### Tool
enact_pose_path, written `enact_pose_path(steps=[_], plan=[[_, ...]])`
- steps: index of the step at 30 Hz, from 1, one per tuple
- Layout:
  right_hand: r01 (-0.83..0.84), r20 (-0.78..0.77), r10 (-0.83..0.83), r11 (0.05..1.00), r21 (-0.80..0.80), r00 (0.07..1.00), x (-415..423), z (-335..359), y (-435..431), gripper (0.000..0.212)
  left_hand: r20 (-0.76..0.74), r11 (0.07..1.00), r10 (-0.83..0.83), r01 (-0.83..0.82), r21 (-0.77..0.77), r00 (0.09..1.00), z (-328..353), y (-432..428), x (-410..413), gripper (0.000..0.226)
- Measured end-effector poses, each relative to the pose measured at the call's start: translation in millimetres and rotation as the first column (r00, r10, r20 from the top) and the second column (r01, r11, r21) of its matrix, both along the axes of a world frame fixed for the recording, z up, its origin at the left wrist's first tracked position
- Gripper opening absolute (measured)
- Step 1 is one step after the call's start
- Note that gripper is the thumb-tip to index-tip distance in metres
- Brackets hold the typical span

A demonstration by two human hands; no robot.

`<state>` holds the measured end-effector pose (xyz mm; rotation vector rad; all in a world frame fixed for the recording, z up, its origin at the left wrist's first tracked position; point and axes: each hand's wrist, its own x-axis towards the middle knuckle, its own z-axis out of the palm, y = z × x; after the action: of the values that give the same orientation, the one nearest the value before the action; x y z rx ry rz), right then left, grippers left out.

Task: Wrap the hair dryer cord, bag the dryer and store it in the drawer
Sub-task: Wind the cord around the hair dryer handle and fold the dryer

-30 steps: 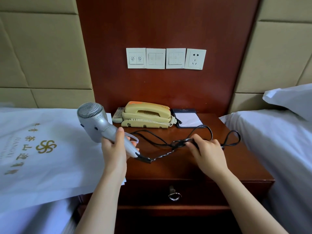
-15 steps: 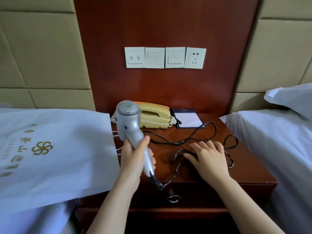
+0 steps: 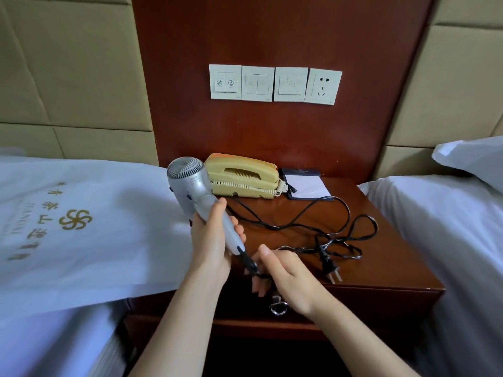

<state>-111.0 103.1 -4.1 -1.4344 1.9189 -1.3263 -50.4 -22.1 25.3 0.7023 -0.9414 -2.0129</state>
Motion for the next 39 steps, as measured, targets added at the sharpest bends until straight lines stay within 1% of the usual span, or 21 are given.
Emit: enact_pose_path(steps=[2,4,7,9,13,15,17,19,21,24,26,29,31,33,36,39], plan=[[-0.004,-0.064,0.008,0.998,0.067,0.998,-4.2,0.2,0.9,0.053,-0.007,0.999,0.030,-0.030,-0.019,1.000,1.6,-4.7,5.4,0.021],[0.001,-0.190,0.017,0.995,0.095,0.982,-7.7,2.4,1.5,0.054,-0.006,0.998,0.059,-0.059,-0.032,0.998,3.7,-9.1,12.1,0.021],[0.053,-0.439,0.009,0.990,0.128,0.898,-15.8,5.9,2.5,0.063,0.002,0.996,0.077,-0.077,-0.042,0.997,7.6,-15.9,21.4,0.021],[0.120,-0.540,-0.038,0.986,0.118,0.841,-25.2,6.7,5.8,0.065,0.016,0.996,0.079,-0.078,-0.050,0.997,10.0,-22.1,29.0,0.020],[0.154,-0.617,-0.071,0.985,0.083,0.783,-33.7,11.9,11.7,0.060,0.033,0.993,0.079,-0.076,-0.090,0.996,12.4,-34.1,42.0,0.016],[0.188,-0.645,-0.082,0.977,0.097,0.760,-38.1,16.0,12.9,0.066,0.075,0.984,0.076,-0.062,-0.165,0.994,9.9,-35.7,44.8,0.014],[0.254,-0.671,-0.129,0.963,0.092,0.730,-45.4,20.9,16.7,0.060,0.127,0.964,0.076,-0.041,-0.264,0.989,7.1,-36.1,45.5,0.011],[0.278,-0.653,-0.172,0.959,0.062,0.738,-52.0,23.9,21.7,0.054,0.154,0.940,0.090,-0.033,-0.341,0.984,7.4,-37.3,47.3,0.011],[0.290,-0.669,-0.191,0.956,0.038,0.719,-55.6,25.4,25.3,0.051,0.206,0.901,0.113,-0.013,-0.434,0.972,9.8,-38.8,49.8,0.011],[0.347,-0.746,-0.275,0.936,-0.062,0.607,-62.9,23.9,29.3,0.043,0.312,0.808,0.145,0.069,-0.585,0.939,13.0,-35.9,54.4,0.011],[0.386,-0.746,-0.341,0.915,-0.122,0.572,-69.2,23.4,34.0,0.042,0.367,0.737,0.154,0.141,-0.662,0.917,13.3,-29.7,55.8,0.014],[0.423,-0.738,-0.370,0.897,-0.127,0.564,-72.9,23.0,38.2,0.044,0.439,0.653,0.121,0.262,-0.711,0.890,11.1,-21.1,55.3,0.017],[0.447,-0.741,-0.342,0.892,-0.063,0.578,-73.1,25.2,39.5,0.045,0.478,0.603,0.120,0.318,-0.732,0.870,10.5,-20.0,55.4,0.019],[0.443,-0.721,-0.283,0.896,0.037,0.633,-74.7,30.2,42.6,0.044,0.493,0.560,0.134,0.344,-0.754,0.860,12.0,-20.5,57.4,0.021],[0.399,-0.653,-0.222,0.907,0.133,0.724,-79.5,32.8,49.6,0.038,0.444,0.551,0.137,0.305,-0.777,0.885,17.0,-19.4,60.2,0.023],[0.376,-0.619,-0.220,0.917,0.134,0.754,-78.7,30.0,55.1,0.028,0.415,0.564,0.134,0.275,-0.779,0.900,23.6,-19.3,61.4,0.023]])
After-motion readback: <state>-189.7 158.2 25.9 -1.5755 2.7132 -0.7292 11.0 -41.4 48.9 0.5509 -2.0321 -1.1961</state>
